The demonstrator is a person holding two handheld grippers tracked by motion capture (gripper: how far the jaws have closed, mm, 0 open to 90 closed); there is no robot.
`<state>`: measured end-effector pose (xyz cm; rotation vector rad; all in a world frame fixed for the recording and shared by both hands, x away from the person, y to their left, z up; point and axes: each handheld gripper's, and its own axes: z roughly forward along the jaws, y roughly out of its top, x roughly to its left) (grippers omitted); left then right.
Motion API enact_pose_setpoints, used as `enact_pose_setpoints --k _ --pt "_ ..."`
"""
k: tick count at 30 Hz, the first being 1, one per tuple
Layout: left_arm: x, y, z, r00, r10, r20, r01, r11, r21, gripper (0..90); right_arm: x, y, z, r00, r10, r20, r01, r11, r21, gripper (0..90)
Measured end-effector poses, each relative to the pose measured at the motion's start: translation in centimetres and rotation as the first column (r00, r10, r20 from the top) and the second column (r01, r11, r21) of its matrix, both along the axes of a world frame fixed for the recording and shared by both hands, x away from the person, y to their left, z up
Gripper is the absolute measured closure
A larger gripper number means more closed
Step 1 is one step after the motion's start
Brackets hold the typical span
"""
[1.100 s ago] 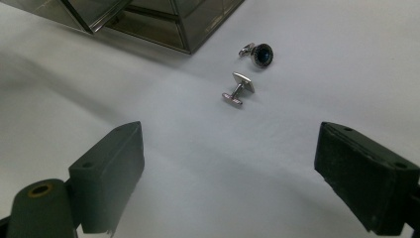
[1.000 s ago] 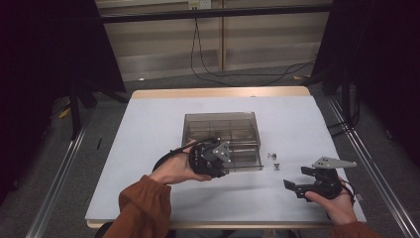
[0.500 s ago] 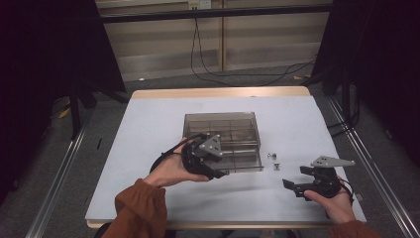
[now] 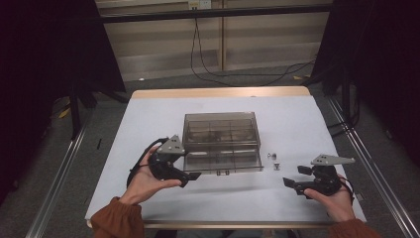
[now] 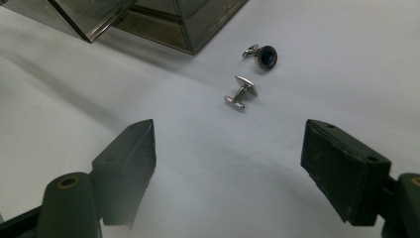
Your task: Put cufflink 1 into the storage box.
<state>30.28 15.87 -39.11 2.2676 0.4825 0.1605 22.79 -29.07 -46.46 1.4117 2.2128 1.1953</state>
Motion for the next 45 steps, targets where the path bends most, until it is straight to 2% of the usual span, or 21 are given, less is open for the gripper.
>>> enact_pose_setpoints --k 2,5,10,11,13,14,19,22,25,27,29,30,31,32,34,36,38,41,43,44,45 --pt "-0.2 1.4 -0.4 0.9983 0.058 -0.005 -0.058 0.9982 -0.017 12.2 0.4 0.1 0.0 0.9999 0.01 -0.01 -0.01 1.0 -0.005 25.0" --pt "-0.7 3.1 -1.0 0.9953 0.096 -0.011 -0.097 0.9939 -0.054 11.0 0.7 0.3 0.3 0.9995 0.026 -0.016 -0.026 1.0 -0.007 27.9" --pt "-1.5 5.2 -2.2 0.9868 0.162 -0.007 -0.162 0.986 -0.041 10.1 1.7 0.3 1.0 0.9974 0.063 -0.034 -0.064 0.998 -0.026 36.4" --pt "-1.7 5.5 -2.4 0.9831 0.182 0.014 -0.182 0.9824 -0.044 10.1 2.0 0.3 1.1 0.9969 0.066 -0.043 -0.067 0.997 -0.023 37.6" --pt "-2.0 6.0 -2.7 0.9829 0.184 0.014 -0.183 0.9823 -0.041 9.7 2.6 0.2 1.4 0.9964 0.073 -0.043 -0.074 0.997 -0.037 40.4" --pt "-2.5 6.2 -2.9 0.9758 0.215 0.037 -0.214 0.9758 -0.047 8.9 2.9 0.2 1.4 0.9962 0.075 -0.044 -0.077 0.996 -0.043 41.3" --pt "-3.2 7.4 -4.4 0.9714 0.238 -0.006 -0.237 0.9697 -0.058 5.0 4.7 0.2 1.9 0.9915 0.103 -0.079 -0.108 0.992 -0.064 45.0" --pt "-3.5 8.0 -5.0 0.9695 0.243 -0.031 -0.244 0.9686 -0.046 4.9 5.8 0.8 2.3 0.9834 0.134 -0.122 -0.147 0.984 -0.103 49.8" --pt "-4.0 8.7 -5.1 0.9663 0.256 -0.025 -0.258 0.9627 -0.083 5.3 6.8 1.1 2.6 0.9733 0.171 -0.153 -0.192 0.972 -0.134 53.0" --pt "-4.1 8.9 -5.3 0.9577 0.287 -0.019 -0.288 0.9555 -0.065 7.4 7.3 1.1 2.9 0.9662 0.187 -0.178 -0.214 0.966 -0.147 56.2" --pt "-3.7 9.4 -5.6 0.9476 0.312 -0.067 -0.317 0.9441 -0.089 10.4 7.8 1.0 3.1 0.9632 0.195 -0.185 -0.227 0.959 -0.171 57.8" --pt "-3.7 9.6 -5.6 0.9419 0.33 -0.061 -0.335 0.9382 -0.089 10.6 8.2 0.9 3.3 0.9584 0.199 -0.204 -0.235 0.957 -0.169 58.4" --pt "-3.7 9.7 -5.5 0.9373 0.345 -0.047 -0.348 0.9339 -0.081 10.6 8.5 0.8 3.4 0.9567 0.198 -0.214 -0.24 0.951 -0.196 59.9" --pt "-3.7 9.7 -5.5 0.9374 0.345 -0.051 -0.348 0.9326 -0.096 9.7 9.2 0.8 3.4 0.9422 0.222 -0.251 -0.274 0.941 -0.197 60.9" --pt "-3.7 9.7 -5.5 0.9391 0.34 -0.048 -0.343 0.9338 -0.1 9.6 9.4 0.9 3.4 0.9403 0.221 -0.259 -0.278 0.938 -0.209 62.2" --pt "-3.7 9.6 -5.5 0.9416 0.335 -0.029 -0.337 0.9369 -0.095 9.6 10.1 1.1 3.5 0.9274 0.235 -0.291 -0.307 0.923 -0.231 63.3" --pt "-3.7 9.4 -5.6 0.937 0.349 -0.018 -0.349 0.9326 -0.092 6.5 10.7 1.5 3.5 0.9165 0.247 -0.314 -0.332 0.909 -0.252 64.6" --pt "-3.7 9.5 -5.6 0.938 0.346 -0.01 -0.346 0.9333 -0.097 6.2 11.5 1.8 3.6 0.9079 0.244 -0.34 -0.348 0.892 -0.288 65.9" --pt "-3.8 9.5 -5.6 0.9371 0.349 -0.006 -0.348 0.9326 -0.096 6.2 12.1 2.2 3.6 0.8936 0.256 -0.369 -0.38 0.868 -0.318 66.6" --pt "-3.7 9.6 -5.6 0.9381 0.346 -0.009 -0.346 0.9335 -0.096 6.2 12.3 2.3 3.6 0.8886 0.256 -0.381 -0.387 0.864 -0.322 67.0" --pt "-3.7 9.6 -5.6 0.939 0.344 -0.01 -0.343 0.9347 -0.093 6.2 12.6 2.6 3.5 0.8816 0.267 -0.389 -0.406 0.849 -0.337 67.4"
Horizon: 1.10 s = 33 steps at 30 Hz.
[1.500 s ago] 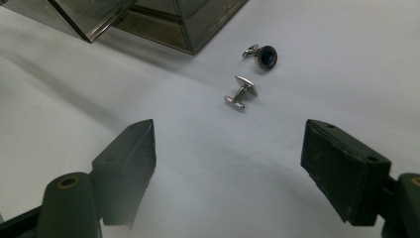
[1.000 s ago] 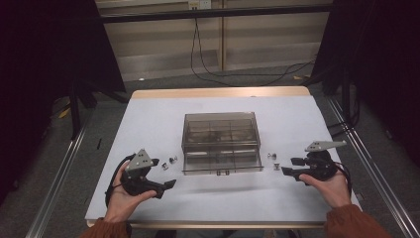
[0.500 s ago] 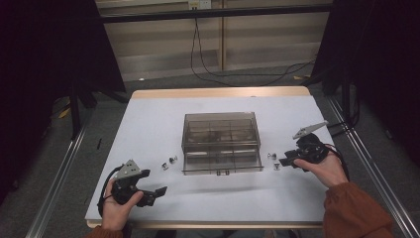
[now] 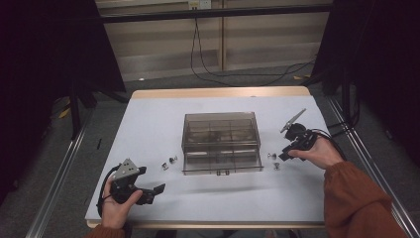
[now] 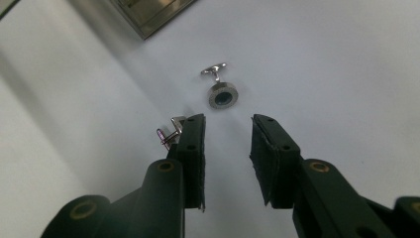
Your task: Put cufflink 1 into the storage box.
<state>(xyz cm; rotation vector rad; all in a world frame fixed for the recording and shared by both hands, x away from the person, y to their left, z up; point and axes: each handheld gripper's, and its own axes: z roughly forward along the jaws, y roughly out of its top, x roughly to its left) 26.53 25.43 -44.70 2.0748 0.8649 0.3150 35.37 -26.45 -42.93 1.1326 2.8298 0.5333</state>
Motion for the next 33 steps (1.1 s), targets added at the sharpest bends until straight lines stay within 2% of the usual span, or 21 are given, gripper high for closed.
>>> enact_pose_setpoints --k 2,3,5,6,7,11,14,16,19,20,22,29,33 --pt "0.0 -0.1 -0.1 1.0 -0.009 0.0 0.009 0.9999 0.005 6.2 0.3 0.5 0.0 0.9999 0.004 -0.011 -0.005 1.0 -0.027 67.9" --pt "0.0 -0.1 -0.1 0.9999 -0.014 -0.001 0.014 0.9999 0.01 6.5 0.5 0.7 -0.1 0.9998 0.011 -0.017 -0.011 1.0 -0.022 67.9" --pt "0.0 -0.2 -0.1 0.9998 -0.018 -0.003 0.018 0.9998 0.011 6.5 1.0 1.3 -0.5 0.9988 0.035 -0.033 -0.037 0.998 -0.058 67.9" --pt "0.0 -0.2 -0.1 0.9998 -0.018 -0.005 0.019 0.9998 0.01 6.5 1.0 1.3 -0.5 0.9988 0.035 -0.033 -0.037 0.998 -0.058 67.9" --pt "0.0 -0.2 -0.1 0.9998 -0.019 -0.004 0.019 0.9998 0.011 6.5 1.3 1.6 -0.7 0.9986 0.043 -0.029 -0.046 0.996 -0.081 67.6" --pt "0.0 -0.2 -0.1 0.9997 -0.022 -0.005 0.022 0.9996 0.015 6.5 1.6 2.0 -1.0 0.9979 0.058 -0.027 -0.06 0.995 -0.085 67.0" --pt "0.1 -0.3 -0.1 0.9998 -0.02 -0.002 0.02 0.9996 0.018 6.5 1.6 2.3 -1.6 0.9965 0.072 -0.042 -0.076 0.991 -0.106 66.3" --pt "0.0 -0.4 -0.2 0.9998 -0.017 -0.006 0.017 0.9995 0.026 6.5 1.6 2.5 -1.8 0.9963 0.082 -0.024 -0.085 0.988 -0.129 67.7" --pt "0.1 -0.6 -0.2 0.9994 -0.033 -0.005 0.033 0.9988 0.035 6.5 1.7 2.6 -2.0 0.9949 0.096 -0.029 -0.099 0.986 -0.133 67.4" --pt "0.1 -0.6 -0.2 0.9994 -0.035 0.0 0.035 0.9982 0.05 6.5 1.7 2.7 -2.0 0.9958 0.086 -0.029 -0.089 0.987 -0.131 66.4" --pt "0.1 -0.7 -0.2 0.9989 -0.046 -0.004 0.046 0.9978 0.047 6.5 1.8 2.8 -2.1 0.9953 0.094 -0.026 -0.096 0.989 -0.115 66.4" --pt "0.1 -0.7 -0.3 0.9991 -0.042 -0.005 0.042 0.9982 0.043 6.5 1.6 3.1 -2.1 0.9939 0.108 -0.025 -0.11 0.987 -0.12 73.7" --pt "0.1 -0.6 -0.2 0.9989 -0.048 -0.004 0.048 0.9977 0.047 6.5 1.6 3.0 -2.0 0.9959 0.085 -0.03 -0.088 0.99 -0.107 73.8"
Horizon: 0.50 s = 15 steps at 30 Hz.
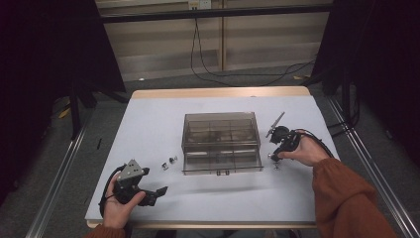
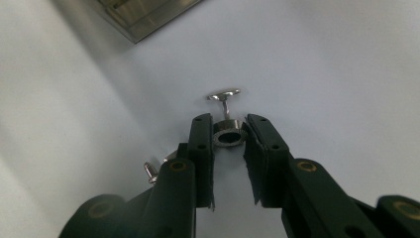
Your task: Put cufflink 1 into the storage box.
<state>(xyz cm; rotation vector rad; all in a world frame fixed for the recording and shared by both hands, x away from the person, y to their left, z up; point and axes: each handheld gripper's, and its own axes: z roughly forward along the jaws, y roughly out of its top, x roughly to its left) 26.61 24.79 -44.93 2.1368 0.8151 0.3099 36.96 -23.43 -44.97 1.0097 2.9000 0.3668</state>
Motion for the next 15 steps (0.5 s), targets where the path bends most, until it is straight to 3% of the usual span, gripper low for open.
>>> enact_pose_setpoints --k 4,15 --pt "0.0 0.1 0.0 1.0 0.005 0.002 -0.005 1.0 -0.005 6.5 -0.2 -0.2 0.3 0.9998 -0.02 -0.001 0.02 1.0 0.02 73.9" --pt "-0.1 0.3 0.1 0.9998 0.016 0.013 -0.015 0.9997 -0.017 6.4 -1.6 -1.8 1.6 0.9946 -0.078 0.068 0.069 0.99 0.125 73.9"
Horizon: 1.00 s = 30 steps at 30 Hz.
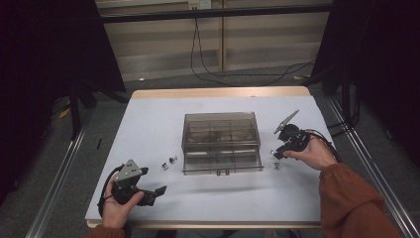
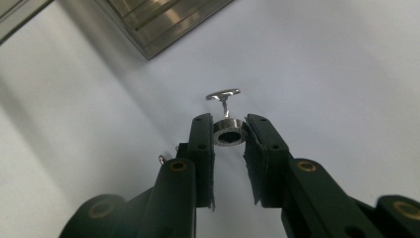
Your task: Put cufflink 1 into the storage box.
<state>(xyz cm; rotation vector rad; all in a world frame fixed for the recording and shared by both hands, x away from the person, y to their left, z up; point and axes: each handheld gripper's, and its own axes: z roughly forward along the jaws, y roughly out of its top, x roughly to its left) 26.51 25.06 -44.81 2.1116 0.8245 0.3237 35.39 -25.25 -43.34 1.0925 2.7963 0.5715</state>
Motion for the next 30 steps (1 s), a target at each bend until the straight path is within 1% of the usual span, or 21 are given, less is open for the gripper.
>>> enact_pose_setpoints --k 1,2,4,6,9,11,12,14,16,17,19,21,23,24,28,29,30 --pt "0.0 0.0 0.0 1.0 -0.001 0.0 0.001 1.0 0.002 6.4 -0.2 -0.2 0.1 0.9999 -0.009 0.009 0.009 1.0 0.01 73.9" --pt "0.0 0.0 0.0 1.0 -0.002 0.0 0.002 1.0 0.002 6.5 -0.4 -0.4 0.3 0.9996 -0.019 0.018 0.018 0.999 0.039 73.9" --pt "0.0 0.0 0.0 1.0 -0.003 0.001 0.003 1.0 0.007 6.4 -1.0 -1.0 0.5 0.999 -0.033 0.029 0.031 0.996 0.079 73.9" --pt "0.0 -0.1 0.0 1.0 -0.001 -0.003 0.001 1.0 0.002 6.4 -1.5 -1.5 0.6 0.9982 -0.049 0.035 0.044 0.991 0.129 73.9" --pt "0.0 -0.1 0.0 1.0 -0.004 0.0 0.004 1.0 0.006 6.4 -2.1 -2.0 0.3 0.9967 -0.063 0.052 0.054 0.985 0.166 73.9" --pt "0.0 -0.1 0.0 1.0 -0.009 -0.001 0.009 1.0 0.003 6.4 -2.5 -2.2 0.3 0.9953 -0.068 0.069 0.053 0.978 0.202 73.9" --pt "0.0 -0.1 0.0 1.0 -0.009 -0.001 0.009 1.0 0.002 6.4 -2.8 -2.3 0.3 0.9947 -0.068 0.077 0.049 0.972 0.232 73.9" --pt "0.0 -0.2 0.0 0.9999 -0.012 -0.004 0.012 0.9999 -0.001 6.4 -3.1 -2.3 0.4 0.9935 -0.066 0.093 0.042 0.969 0.244 73.9" --pt "0.0 -0.2 0.0 0.9999 -0.012 -0.005 0.012 0.9999 0.001 6.4 -3.4 -2.3 0.6 0.9926 -0.067 0.101 0.038 0.964 0.264 73.9" --pt "0.0 -0.2 0.0 0.9999 -0.011 -0.003 0.011 0.9999 0.002 6.4 -3.5 -2.3 0.7 0.9905 -0.074 0.116 0.039 0.961 0.275 73.9" --pt "0.0 -0.1 0.0 0.9999 -0.011 -0.002 0.011 0.9999 -0.008 6.4 -3.7 -2.5 0.8 0.9892 -0.081 0.122 0.041 0.952 0.303 73.9" --pt "-0.1 -0.1 0.1 0.9999 -0.011 0.005 0.011 0.9999 -0.009 6.4 -4.0 -2.6 0.9 0.9876 -0.087 0.131 0.042 0.948 0.314 73.9" --pt "-0.1 -0.1 0.1 0.9999 -0.007 0.007 0.007 0.9998 -0.017 6.5 -4.3 -2.7 1.0 0.986 -0.087 0.142 0.034 0.94 0.338 73.9" --pt "-0.1 -0.1 0.1 1.0 -0.007 0.007 0.007 0.9998 -0.018 6.4 -4.4 -2.6 1.1 0.9856 -0.088 0.144 0.031 0.933 0.357 73.9" --pt "-0.1 -0.1 0.2 1.0 -0.001 0.008 0.002 0.9998 -0.021 6.4 -4.8 -2.5 1.9 0.9811 -0.082 0.175 0.009 0.924 0.383 73.9" --pt "-0.1 -0.1 0.2 0.9999 -0.003 0.01 0.003 0.9998 -0.02 6.4 -4.9 -2.5 2.1 0.9795 -0.084 0.183 0.004 0.918 0.398 73.9" --pt "-0.1 -0.1 0.1 1.0 0.0 0.007 0.0 0.9997 -0.023 6.4 -5.0 -2.4 2.3 0.9798 -0.08 0.183 -0.002 0.913 0.407 73.9"
